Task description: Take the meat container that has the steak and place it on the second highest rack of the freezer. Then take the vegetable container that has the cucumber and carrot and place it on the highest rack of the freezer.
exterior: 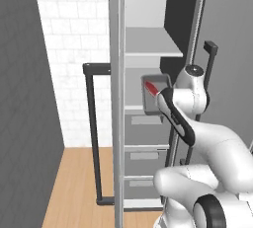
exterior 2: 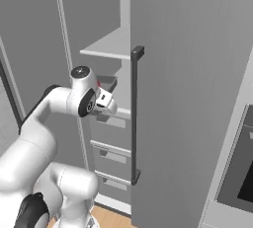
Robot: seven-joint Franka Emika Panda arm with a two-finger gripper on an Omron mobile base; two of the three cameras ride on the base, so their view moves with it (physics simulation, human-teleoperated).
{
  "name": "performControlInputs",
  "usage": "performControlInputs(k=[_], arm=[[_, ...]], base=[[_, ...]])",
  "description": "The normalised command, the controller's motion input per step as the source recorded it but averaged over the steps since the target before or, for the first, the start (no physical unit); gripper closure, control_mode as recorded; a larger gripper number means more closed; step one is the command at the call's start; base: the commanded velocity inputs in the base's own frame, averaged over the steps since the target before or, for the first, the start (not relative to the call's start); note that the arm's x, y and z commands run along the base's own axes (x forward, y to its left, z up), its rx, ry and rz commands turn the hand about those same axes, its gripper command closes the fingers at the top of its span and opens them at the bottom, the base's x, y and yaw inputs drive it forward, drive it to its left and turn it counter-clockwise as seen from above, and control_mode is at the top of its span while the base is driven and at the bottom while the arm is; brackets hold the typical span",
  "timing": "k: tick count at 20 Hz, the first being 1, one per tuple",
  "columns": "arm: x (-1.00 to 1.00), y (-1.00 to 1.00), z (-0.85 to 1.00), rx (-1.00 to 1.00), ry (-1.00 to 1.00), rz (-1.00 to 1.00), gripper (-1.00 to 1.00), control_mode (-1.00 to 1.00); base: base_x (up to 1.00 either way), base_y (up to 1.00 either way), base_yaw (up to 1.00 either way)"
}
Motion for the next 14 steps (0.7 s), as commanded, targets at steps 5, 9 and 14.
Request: performControlInputs(k=[5, 9, 14], arm=[[0.06, -0.04, -0.28, 0.00, 0.15, 0.00, 1.00, -1.00], [0.10, 0.00, -0.46, 0.00, 0.08, 0.00, 1.00, -1.00], [0.20, 0.00, -0.38, 0.00, 0.03, 0.00, 1.00, -1.00]], base=[[0.00, 0.00, 0.00], [0.00, 0.00, 0.00], [0.00, 0.00, 0.00]])
